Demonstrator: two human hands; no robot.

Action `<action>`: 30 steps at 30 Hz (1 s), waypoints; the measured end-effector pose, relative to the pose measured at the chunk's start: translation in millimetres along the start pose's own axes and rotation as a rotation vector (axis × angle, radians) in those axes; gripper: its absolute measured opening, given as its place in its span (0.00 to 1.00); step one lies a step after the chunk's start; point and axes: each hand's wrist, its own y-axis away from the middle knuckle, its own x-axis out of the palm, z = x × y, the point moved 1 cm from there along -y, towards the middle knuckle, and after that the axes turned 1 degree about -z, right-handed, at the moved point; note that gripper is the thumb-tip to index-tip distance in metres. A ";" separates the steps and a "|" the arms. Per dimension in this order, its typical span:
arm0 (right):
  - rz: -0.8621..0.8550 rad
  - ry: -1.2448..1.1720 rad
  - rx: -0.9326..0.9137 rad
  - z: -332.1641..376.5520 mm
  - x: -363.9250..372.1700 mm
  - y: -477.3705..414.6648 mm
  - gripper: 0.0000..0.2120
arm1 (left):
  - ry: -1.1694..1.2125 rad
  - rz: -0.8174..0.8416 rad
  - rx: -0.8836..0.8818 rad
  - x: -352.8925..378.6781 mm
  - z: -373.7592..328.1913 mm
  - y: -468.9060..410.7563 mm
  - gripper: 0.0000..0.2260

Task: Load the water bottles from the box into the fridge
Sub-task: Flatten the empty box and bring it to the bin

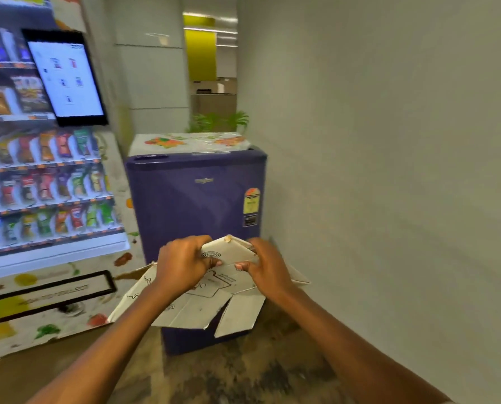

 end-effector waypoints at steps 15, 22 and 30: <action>-0.241 0.324 0.335 -89.5 -177.7 135.9 0.16 | 0.395 0.316 0.383 104.5 -181.2 -9.6 0.12; -0.501 0.406 0.562 -87.3 -224.7 242.7 0.11 | 0.475 0.427 0.634 134.0 -268.3 34.0 0.14; -0.743 0.501 0.805 -80.0 -268.4 388.0 0.12 | 0.535 0.607 0.924 161.4 -380.1 124.3 0.14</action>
